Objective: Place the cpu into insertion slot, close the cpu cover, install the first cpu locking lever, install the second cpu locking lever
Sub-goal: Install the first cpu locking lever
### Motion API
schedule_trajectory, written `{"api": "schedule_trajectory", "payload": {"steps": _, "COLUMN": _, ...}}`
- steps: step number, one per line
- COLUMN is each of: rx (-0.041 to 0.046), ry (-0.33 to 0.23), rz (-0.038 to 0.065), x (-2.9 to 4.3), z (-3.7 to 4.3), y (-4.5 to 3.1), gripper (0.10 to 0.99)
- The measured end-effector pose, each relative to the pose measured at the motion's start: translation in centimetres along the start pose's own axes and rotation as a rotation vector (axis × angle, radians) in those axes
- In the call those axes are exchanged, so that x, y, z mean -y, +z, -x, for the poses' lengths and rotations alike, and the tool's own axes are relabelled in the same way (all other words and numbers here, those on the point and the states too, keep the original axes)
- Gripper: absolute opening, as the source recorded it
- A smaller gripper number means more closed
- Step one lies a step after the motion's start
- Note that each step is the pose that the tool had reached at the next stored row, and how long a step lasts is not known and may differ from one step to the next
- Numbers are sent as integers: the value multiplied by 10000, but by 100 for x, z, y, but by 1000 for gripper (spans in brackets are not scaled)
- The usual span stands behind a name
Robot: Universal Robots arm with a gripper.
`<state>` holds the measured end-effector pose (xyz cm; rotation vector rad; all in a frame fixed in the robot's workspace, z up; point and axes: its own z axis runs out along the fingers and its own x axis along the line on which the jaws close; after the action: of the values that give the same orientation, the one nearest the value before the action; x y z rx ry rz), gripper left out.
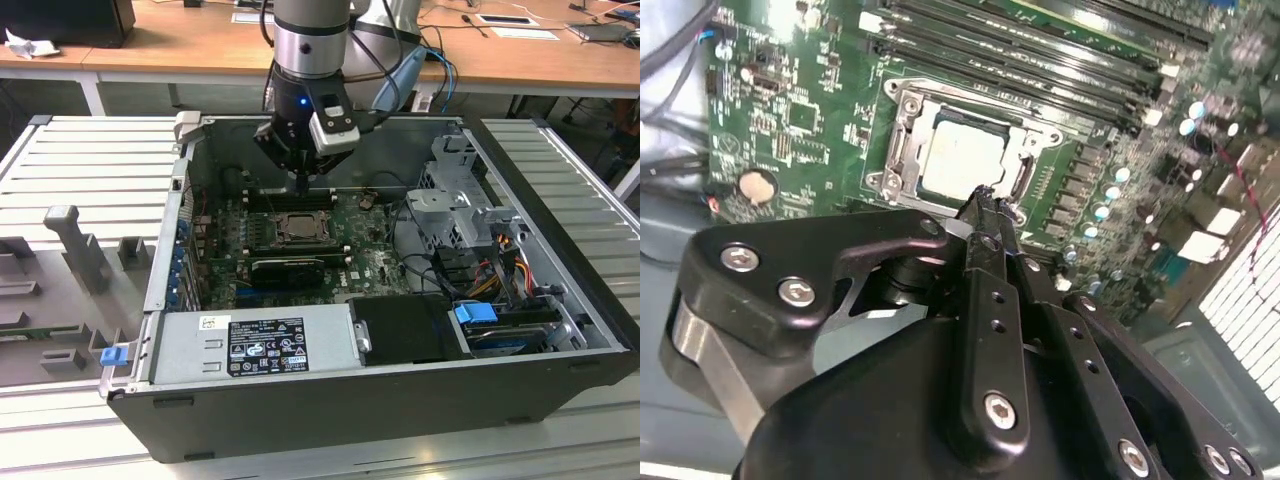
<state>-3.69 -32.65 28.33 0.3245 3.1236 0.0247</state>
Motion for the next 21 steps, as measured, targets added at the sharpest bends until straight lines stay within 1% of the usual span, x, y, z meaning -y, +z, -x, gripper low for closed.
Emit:
{"api": "schedule_trajectory", "payload": {"steps": 5, "rx": -17, "ry": -1108, "rz": 1, "x": 0, "z": 0, "y": 2, "gripper": 106}}
{"api": "schedule_trajectory", "payload": {"steps": 10, "rx": -11, "ry": -2021, "rz": 4, "x": 0, "z": 1, "y": 4, "gripper": 106}}
{"api": "schedule_trajectory", "payload": {"steps": 11, "rx": 4, "ry": -2456, "rz": 7, "x": 0, "z": 1, "y": 6, "gripper": 106}}
{"api": "schedule_trajectory", "payload": {"steps": 16, "rx": 64, "ry": -3264, "rz": 14, "x": 0, "z": 1, "y": 10, "gripper": 106}}
{"api": "schedule_trajectory", "payload": {"steps": 18, "rx": 77, "ry": -3459, "rz": 16, "x": 0, "z": 1, "y": 11, "gripper": 106}}
{"api": "schedule_trajectory", "payload": {"steps": 21, "rx": 105, "ry": -3606, "rz": 24, "x": 2, "z": -10, "y": 12, "gripper": 106}}
